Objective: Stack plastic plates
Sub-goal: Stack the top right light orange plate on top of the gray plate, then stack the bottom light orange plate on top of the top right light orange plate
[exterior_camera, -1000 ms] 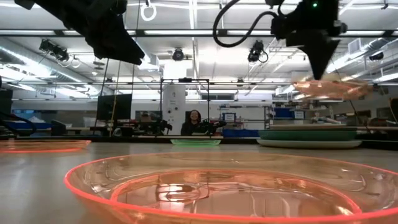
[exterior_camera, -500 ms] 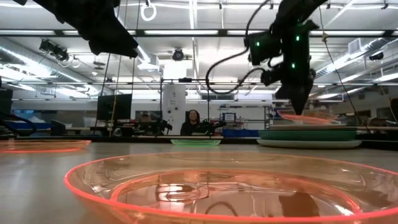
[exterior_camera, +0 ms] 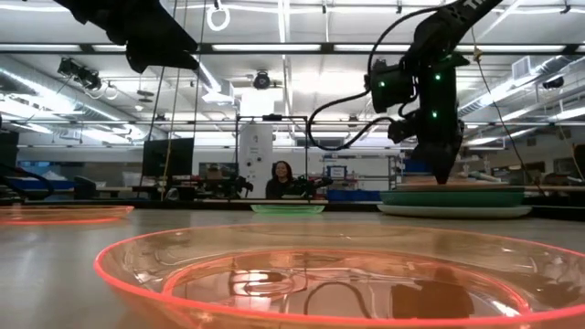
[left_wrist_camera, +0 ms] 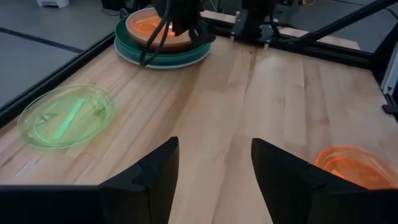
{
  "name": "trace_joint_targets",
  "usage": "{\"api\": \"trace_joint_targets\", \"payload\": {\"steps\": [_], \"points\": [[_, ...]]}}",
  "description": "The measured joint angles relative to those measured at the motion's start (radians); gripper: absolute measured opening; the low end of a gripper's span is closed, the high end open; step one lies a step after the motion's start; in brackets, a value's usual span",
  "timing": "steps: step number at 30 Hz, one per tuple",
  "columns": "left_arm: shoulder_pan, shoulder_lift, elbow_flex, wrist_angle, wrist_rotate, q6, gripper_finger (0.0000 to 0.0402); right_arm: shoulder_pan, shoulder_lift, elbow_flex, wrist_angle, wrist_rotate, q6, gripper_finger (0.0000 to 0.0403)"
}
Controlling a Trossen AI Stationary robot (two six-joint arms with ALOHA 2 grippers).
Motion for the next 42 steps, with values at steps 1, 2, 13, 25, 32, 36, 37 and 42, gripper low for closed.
{"api": "trace_joint_targets", "payload": {"steps": [1, 2, 13, 25, 32, 36, 37, 42], "points": [[0.000, -0.003, 0.000, -0.002, 0.000, -0.001, 0.0206, 0.003, -0.005, 0.012, -0.017, 0.000, 0.000, 0.0073], [-0.002, -0.004, 0.000, 0.002, 0.000, -0.001, 0.0206, 0.008, -0.010, 0.031, -0.036, 0.001, 0.000, 0.0082], [-0.105, -0.005, 0.021, -0.007, 0.007, 0.001, 0.0206, 0.294, -0.044, 0.254, -0.155, -0.112, 0.301, 0.0121], [-0.306, -0.005, 0.060, 0.043, 0.008, 0.012, 0.0206, 0.770, 0.087, 0.142, 0.339, -0.236, 1.001, 0.0126], [-0.306, -0.005, 0.061, 0.063, 0.007, 0.027, 0.0206, 0.858, 0.254, 0.141, 0.630, -0.406, 1.067, 0.0155], [-0.306, -0.005, 0.061, 0.063, 0.007, 0.060, 0.0206, 0.872, 0.309, 0.142, 0.717, -0.451, 1.065, 0.0170], [-0.306, -0.005, 0.061, 0.063, 0.007, 0.061, 0.0206, 0.872, 0.318, 0.142, 0.716, -0.459, 1.061, 0.0172], [-0.306, -0.005, 0.061, 0.064, 0.007, 0.064, 0.0206, 0.871, 0.332, 0.142, 0.721, -0.476, 1.032, 0.0170]]}}
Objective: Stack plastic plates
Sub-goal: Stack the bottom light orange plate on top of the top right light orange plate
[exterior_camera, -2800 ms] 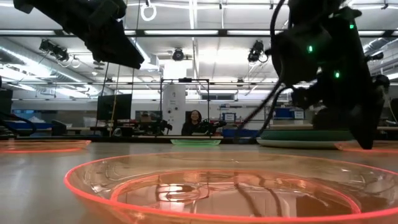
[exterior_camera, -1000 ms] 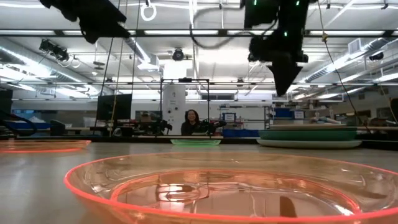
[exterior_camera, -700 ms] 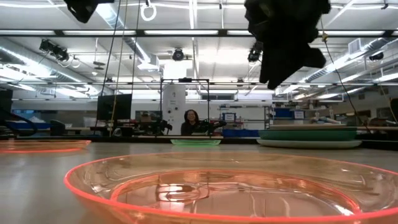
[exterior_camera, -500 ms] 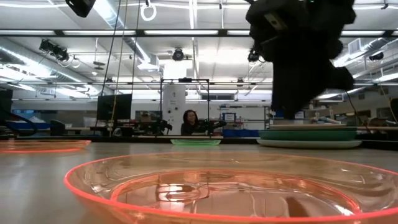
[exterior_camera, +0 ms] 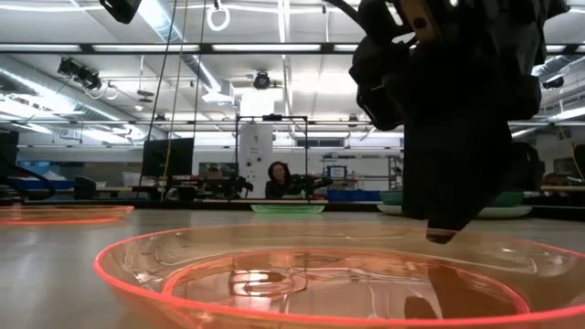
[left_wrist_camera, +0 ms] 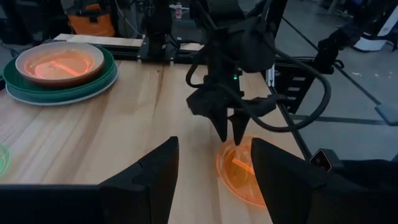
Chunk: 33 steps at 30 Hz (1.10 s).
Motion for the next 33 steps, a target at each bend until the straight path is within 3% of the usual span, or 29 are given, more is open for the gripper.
{"api": "trace_joint_targets", "payload": {"steps": [13, 17, 22, 24, 29, 33], "points": [[0.000, 0.000, 0.000, 0.001, 0.000, -0.003, 0.0206, 0.014, 0.039, 0.003, 0.042, -0.021, -0.003, 0.0142], [0.000, 0.000, 0.000, 0.003, 0.000, -0.003, 0.0206, 0.012, 0.043, 0.003, 0.032, -0.009, 0.016, 0.0103], [0.000, 0.000, 0.000, 0.004, 0.000, -0.002, 0.0206, -0.009, 0.044, 0.001, 0.035, -0.008, 0.024, 0.0021], [0.000, 0.000, 0.000, 0.004, 0.000, -0.004, 0.0206, -0.024, 0.037, 0.001, 0.037, -0.020, 0.009, 0.0010], [-0.012, 0.000, 0.000, -0.001, 0.000, -0.015, 0.0206, -0.078, -0.069, -0.002, -0.031, -0.032, -0.067, 0.0008], [-0.019, 0.000, 0.000, 0.003, 0.000, -0.012, 0.0206, -0.151, -0.237, 0.000, -0.271, 0.031, -0.125, 0.0006]]}}
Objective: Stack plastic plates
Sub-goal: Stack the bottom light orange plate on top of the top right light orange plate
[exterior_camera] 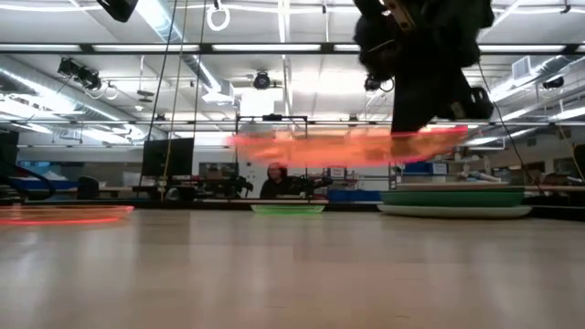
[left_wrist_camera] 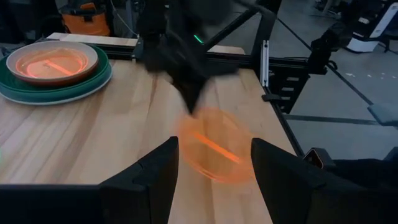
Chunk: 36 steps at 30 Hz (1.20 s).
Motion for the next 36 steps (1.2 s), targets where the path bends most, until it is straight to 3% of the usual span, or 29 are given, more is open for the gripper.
{"api": "trace_joint_targets", "payload": {"steps": [6, 12, 17, 21, 30, 36], "points": [[0.000, 0.000, 0.000, 0.000, 0.000, -0.022, 0.0206, -0.181, -0.285, -0.010, -0.458, 0.144, -0.017, 0.0006], [0.000, 0.000, 0.000, 0.000, 0.000, -0.026, 0.0206, -0.480, -0.617, -0.135, -0.686, 0.323, 0.086, 0.0005], [0.001, 0.000, 0.000, 0.000, 0.000, -0.025, 0.0206, -0.730, -0.841, -0.311, -0.637, 0.345, 0.190, 0.0005], [0.001, 0.000, 0.000, 0.015, 0.000, -0.024, 0.0206, -0.820, -0.941, -0.469, -0.492, 0.333, 0.332, 0.0004], [0.001, 0.000, 0.000, 0.053, 0.000, -0.026, 0.0206, -0.981, -0.949, -0.772, 0.021, 0.291, 0.465, 0.0004], [0.000, 0.000, 0.000, 0.042, 0.000, -0.024, 0.0206, -1.047, -0.949, -0.805, 0.008, 0.238, 0.439, 0.0004]]}}
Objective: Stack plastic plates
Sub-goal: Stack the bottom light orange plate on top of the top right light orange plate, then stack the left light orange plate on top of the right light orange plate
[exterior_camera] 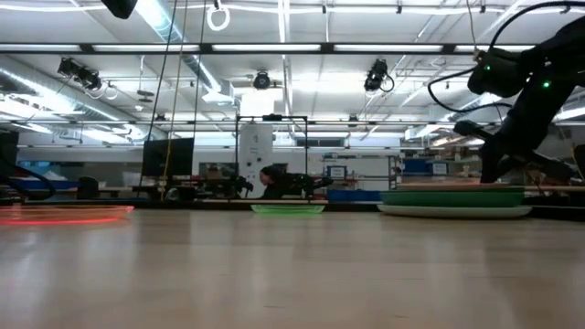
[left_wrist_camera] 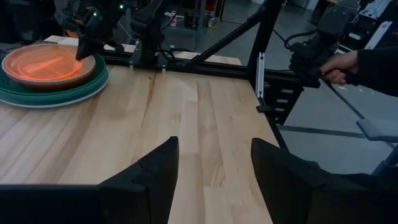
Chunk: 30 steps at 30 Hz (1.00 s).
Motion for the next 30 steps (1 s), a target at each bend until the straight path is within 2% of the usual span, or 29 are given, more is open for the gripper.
{"api": "trace_joint_targets", "payload": {"steps": [7, 18, 23, 27, 30], "points": [[0.000, 0.000, 0.000, 0.000, 0.000, -0.006, 0.0206, -0.028, 0.001, -0.001, 0.007, -0.026, -0.036, 0.0019], [0.000, 0.002, 0.000, -0.009, 0.000, -0.001, 0.0206, -0.016, -0.026, 0.014, 0.002, -0.045, -0.055, 0.0097], [0.000, 0.002, 0.000, -0.104, 0.000, -0.006, 0.0206, 0.077, -0.090, 0.090, 0.001, 0.088, -0.109, 0.0107], [-0.010, 0.003, 0.000, -0.155, -0.002, -0.112, 0.0203, 0.196, -0.121, 0.166, 0.009, 0.220, -0.274, 0.0106], [-0.061, 0.018, 0.000, -0.138, -0.004, -0.182, 0.0193, 0.300, -0.126, 0.205, 0.017, 0.296, -0.425, 0.0106]]}}
